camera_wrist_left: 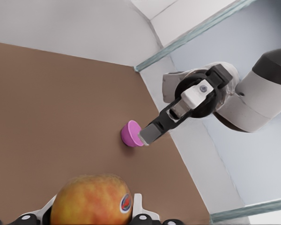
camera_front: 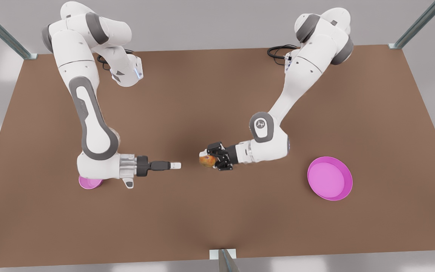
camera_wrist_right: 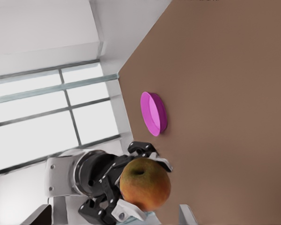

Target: Use the left arm to pick up the apple from the plate, transfer it to the gripper of the right arm, and then use the right arm to place it into the bowl

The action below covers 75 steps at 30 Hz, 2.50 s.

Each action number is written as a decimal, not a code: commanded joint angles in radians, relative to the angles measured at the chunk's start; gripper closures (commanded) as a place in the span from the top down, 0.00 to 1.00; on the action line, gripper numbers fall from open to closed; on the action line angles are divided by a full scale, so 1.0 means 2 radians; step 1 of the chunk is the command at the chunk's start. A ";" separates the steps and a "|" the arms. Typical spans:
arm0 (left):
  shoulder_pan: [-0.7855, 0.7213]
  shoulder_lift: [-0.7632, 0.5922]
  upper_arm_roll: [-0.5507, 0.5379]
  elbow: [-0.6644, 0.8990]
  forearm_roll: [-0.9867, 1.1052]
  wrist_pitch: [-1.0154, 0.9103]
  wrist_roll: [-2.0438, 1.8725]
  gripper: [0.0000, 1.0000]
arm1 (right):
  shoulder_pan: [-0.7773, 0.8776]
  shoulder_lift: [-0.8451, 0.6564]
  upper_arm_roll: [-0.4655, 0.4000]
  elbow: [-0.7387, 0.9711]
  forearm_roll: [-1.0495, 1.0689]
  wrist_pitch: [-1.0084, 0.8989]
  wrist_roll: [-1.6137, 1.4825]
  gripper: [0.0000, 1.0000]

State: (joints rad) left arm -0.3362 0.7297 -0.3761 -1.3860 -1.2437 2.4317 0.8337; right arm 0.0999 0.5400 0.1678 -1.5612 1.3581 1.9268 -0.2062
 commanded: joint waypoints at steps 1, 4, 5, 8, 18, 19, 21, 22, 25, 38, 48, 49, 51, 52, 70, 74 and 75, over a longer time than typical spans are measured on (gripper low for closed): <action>-0.003 -0.001 0.000 0.007 -0.018 0.019 0.521 0.67 | -0.001 -0.001 0.000 -0.004 0.060 0.019 -0.195 1.00; -0.005 0.000 0.001 0.012 -0.017 0.022 0.590 0.67 | -0.001 0.000 0.000 -0.025 0.089 0.016 -0.241 1.00; -0.006 0.000 0.001 0.012 -0.018 0.026 0.602 0.67 | -0.001 -0.001 0.000 -0.025 0.088 0.012 -0.243 1.00; -0.020 0.012 -0.001 0.015 -0.047 0.036 0.643 0.67 | 0.000 -0.003 0.000 -0.035 0.088 0.011 -0.264 1.00; -0.018 0.028 -0.018 0.015 -0.101 0.034 0.739 0.67 | 0.005 0.032 0.007 -0.042 0.114 -0.007 -0.329 1.00; -0.018 0.028 -0.018 0.015 -0.101 0.033 0.740 0.67 | 0.005 0.032 0.008 -0.042 0.114 -0.007 -0.328 1.00; -0.018 0.028 -0.018 0.016 -0.101 0.033 0.740 0.68 | 0.007 0.033 0.008 -0.042 0.116 -0.004 -0.331 1.00; -0.018 0.029 -0.018 0.016 -0.101 0.033 0.740 0.68 | 0.009 0.033 0.010 -0.042 0.117 -0.003 -0.332 1.00; -0.018 0.029 -0.018 0.015 -0.101 0.033 0.740 0.68 | 0.008 0.040 0.023 -0.039 0.135 -0.001 -0.346 1.00; -0.020 0.030 -0.017 0.015 -0.101 0.034 0.740 0.69 | 0.014 0.044 0.027 -0.036 0.136 0.005 -0.362 1.00; -0.021 0.030 -0.016 0.015 -0.100 0.034 0.740 0.71 | 0.016 0.058 0.027 -0.034 0.138 -0.004 -0.369 1.00; -0.021 0.030 -0.016 0.014 -0.100 0.034 0.740 0.71 | 0.015 0.058 0.027 -0.035 0.138 -0.005 -0.369 1.00; -0.021 0.030 -0.016 0.014 -0.100 0.034 0.740 0.71 | 0.013 0.058 0.027 -0.039 0.138 -0.019 -0.369 1.00; -0.021 0.030 -0.016 0.014 -0.099 0.034 0.741 0.71 | 0.014 0.057 0.027 -0.041 0.138 -0.019 -0.370 1.00; -0.021 0.031 -0.015 0.014 -0.099 0.034 0.741 0.71 | 0.012 0.054 0.043 -0.049 0.137 -0.025 -0.389 0.81; -0.021 0.033 -0.016 0.014 -0.099 0.034 0.741 0.71 | 0.012 0.054 0.043 -0.049 0.137 -0.025 -0.389 0.80; -0.021 0.033 -0.016 0.015 -0.098 0.034 0.741 0.71 | 0.012 0.054 0.043 -0.049 0.136 -0.025 -0.389 0.80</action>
State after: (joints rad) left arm -0.3789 0.7972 -0.4078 -1.3572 -1.4446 2.5025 2.3018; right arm 0.1243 0.6501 0.2525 -1.6588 1.6321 1.8777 -0.9496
